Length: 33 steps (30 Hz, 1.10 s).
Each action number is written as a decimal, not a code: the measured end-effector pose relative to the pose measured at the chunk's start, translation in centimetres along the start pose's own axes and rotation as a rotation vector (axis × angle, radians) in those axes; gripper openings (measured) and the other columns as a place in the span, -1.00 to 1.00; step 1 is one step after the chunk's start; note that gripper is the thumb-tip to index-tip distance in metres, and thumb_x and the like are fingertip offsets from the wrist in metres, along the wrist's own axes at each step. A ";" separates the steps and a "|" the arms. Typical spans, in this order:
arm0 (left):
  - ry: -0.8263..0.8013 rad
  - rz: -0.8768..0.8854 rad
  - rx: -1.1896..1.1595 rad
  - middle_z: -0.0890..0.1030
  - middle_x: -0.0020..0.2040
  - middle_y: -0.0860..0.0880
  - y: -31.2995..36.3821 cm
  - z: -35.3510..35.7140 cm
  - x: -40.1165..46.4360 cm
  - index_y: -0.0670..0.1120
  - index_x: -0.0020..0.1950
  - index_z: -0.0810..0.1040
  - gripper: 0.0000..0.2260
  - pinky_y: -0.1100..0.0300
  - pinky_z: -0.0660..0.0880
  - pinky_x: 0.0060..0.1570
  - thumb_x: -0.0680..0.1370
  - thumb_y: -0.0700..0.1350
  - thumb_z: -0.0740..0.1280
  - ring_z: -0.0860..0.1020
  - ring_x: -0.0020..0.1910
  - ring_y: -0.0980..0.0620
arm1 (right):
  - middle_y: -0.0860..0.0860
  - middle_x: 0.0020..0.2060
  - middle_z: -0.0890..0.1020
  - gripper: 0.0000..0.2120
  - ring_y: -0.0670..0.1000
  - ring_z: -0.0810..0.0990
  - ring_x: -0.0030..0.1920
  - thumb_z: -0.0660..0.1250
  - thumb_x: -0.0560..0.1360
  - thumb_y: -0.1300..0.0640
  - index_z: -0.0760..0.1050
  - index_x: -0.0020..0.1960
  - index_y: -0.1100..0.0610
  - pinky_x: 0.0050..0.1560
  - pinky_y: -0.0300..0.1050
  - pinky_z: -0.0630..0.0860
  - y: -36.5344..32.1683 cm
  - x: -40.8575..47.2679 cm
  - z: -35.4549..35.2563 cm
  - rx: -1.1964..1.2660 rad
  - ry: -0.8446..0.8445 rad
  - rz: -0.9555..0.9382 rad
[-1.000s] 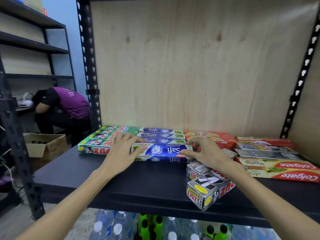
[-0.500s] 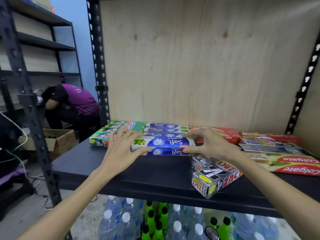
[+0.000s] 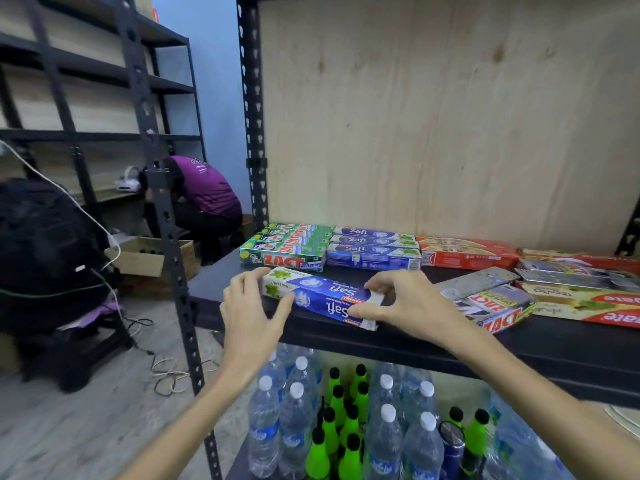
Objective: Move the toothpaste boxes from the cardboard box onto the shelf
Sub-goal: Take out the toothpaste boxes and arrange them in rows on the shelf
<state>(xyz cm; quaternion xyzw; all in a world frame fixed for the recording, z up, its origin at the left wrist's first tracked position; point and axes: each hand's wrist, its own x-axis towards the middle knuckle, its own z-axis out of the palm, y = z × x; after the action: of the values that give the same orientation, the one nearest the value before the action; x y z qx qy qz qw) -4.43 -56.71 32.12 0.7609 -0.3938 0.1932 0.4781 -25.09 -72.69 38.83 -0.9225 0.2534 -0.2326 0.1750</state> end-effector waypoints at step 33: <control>-0.520 0.362 0.152 0.53 0.19 0.27 1.5 4.2 8.9 0.31 0.22 0.49 -0.59 0.09 0.23 0.24 0.42 0.37 0.38 0.33 0.28 0.13 | 0.03 0.15 0.58 0.11 0.00 0.56 0.07 0.64 0.25 -0.21 0.14 0.60 0.09 0.05 -0.11 0.48 7.2 4.8 -4.9 -0.050 -0.116 0.185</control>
<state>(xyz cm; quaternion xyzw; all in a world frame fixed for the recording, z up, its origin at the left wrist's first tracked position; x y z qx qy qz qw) -0.46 -64.41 36.94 0.7360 -0.6160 0.1031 0.2612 -26.74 -82.20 41.37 -0.9111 0.3329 -0.1552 0.1870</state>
